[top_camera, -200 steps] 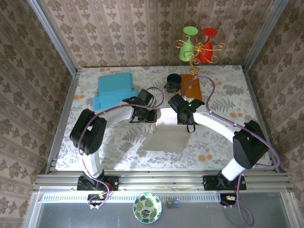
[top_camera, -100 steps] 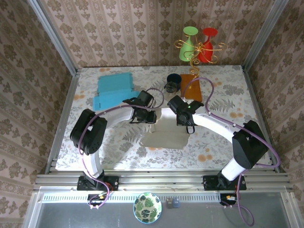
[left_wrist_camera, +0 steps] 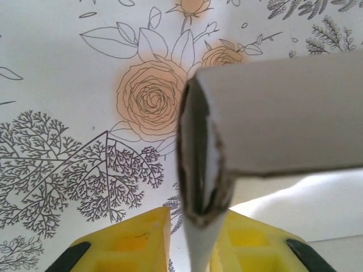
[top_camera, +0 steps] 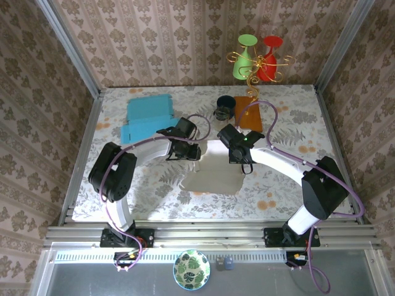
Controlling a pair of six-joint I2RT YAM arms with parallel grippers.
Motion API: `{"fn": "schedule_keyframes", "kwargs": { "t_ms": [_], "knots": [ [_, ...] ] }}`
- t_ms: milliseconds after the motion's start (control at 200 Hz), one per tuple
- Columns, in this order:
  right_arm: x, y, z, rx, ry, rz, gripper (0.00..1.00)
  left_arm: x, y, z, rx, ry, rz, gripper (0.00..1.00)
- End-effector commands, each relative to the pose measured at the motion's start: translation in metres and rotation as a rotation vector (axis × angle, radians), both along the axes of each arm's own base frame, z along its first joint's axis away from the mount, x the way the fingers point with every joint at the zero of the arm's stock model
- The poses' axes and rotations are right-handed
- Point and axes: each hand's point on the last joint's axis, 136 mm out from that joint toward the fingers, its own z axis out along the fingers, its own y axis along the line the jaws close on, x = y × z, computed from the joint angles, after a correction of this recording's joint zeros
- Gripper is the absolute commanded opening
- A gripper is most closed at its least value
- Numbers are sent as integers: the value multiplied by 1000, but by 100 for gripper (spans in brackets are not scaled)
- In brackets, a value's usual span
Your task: Fold the paper box
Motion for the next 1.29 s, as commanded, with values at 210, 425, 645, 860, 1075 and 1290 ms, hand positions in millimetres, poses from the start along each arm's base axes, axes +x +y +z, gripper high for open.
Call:
{"fn": "schedule_keyframes", "kwargs": {
  "t_ms": [210,425,645,860,1075,1290],
  "knots": [
    [-5,-16,5,-57,-3,-31,0,-4,29,-5,86,6,30,22],
    [-5,-14,4,-52,5,-32,0,-3,36,-7,129,1,64,10],
    [-7,-11,0,-52,20,-35,0,-8,44,-11,264,0,110,0],
    [-7,-11,-3,-50,24,-36,0,-14,57,-18,366,7,142,0],
    [-7,-7,-6,-51,35,-25,0,-13,52,-20,398,0,148,0],
    [-8,-7,-6,-50,35,-28,0,-6,31,-6,277,-44,129,12]
  ]
}}
